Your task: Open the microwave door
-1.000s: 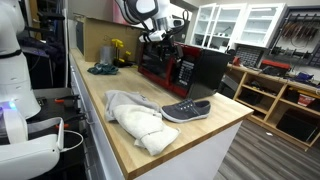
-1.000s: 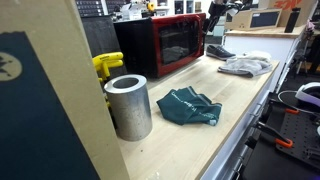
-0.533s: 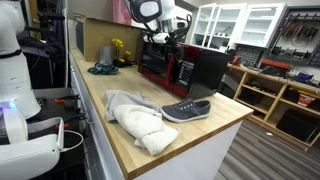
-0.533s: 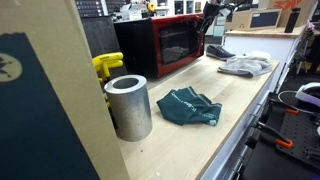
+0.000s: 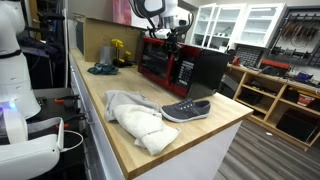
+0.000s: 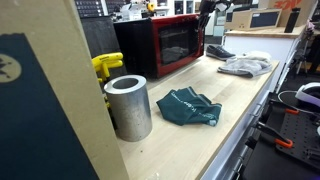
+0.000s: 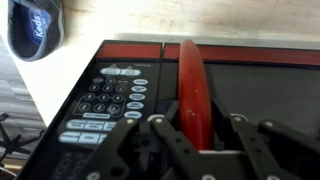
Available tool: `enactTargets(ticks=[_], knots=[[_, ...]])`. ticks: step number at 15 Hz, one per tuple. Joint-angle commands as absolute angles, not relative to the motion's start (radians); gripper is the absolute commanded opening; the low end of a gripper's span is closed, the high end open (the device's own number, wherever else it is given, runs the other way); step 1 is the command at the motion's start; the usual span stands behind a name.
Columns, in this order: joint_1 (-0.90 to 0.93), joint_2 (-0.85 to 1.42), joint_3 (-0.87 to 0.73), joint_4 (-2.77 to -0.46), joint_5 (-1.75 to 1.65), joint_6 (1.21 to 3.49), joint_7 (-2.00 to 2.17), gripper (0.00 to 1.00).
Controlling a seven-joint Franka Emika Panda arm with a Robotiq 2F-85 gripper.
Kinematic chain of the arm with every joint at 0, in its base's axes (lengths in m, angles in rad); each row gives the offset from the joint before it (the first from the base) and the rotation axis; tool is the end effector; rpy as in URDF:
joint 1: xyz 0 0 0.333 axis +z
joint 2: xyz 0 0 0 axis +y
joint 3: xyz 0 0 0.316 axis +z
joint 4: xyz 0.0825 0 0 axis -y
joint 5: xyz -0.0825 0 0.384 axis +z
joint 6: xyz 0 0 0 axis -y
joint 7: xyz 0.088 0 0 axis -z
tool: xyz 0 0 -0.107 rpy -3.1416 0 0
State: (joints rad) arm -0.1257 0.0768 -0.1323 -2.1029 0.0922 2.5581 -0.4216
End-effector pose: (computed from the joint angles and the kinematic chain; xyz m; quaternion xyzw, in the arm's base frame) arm 0.5703 -0.1507 0.4232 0.9805 0.0484 0.1867 0.0371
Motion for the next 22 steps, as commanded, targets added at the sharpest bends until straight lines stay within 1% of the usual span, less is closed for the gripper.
enactTargets(ticks=[1,2,3,8,9,11,22], knots=[[-0.117,0.134,-0.104,-1.993,0.086,2.499,-0.375,0.07],[-0.115,0.136,-0.102,-1.987,0.079,2.484,-0.366,0.03],[-0.114,0.134,-0.102,-1.991,0.074,2.483,-0.36,0.07],[-0.109,0.098,-0.099,-2.048,0.031,2.463,-0.335,0.07],[-0.125,0.057,-0.109,-2.118,0.036,2.484,-0.373,0.07],[-0.125,0.045,-0.111,-2.14,0.025,2.494,-0.37,0.07],[-0.13,0.009,-0.123,-2.186,-0.026,2.459,-0.351,0.07]])
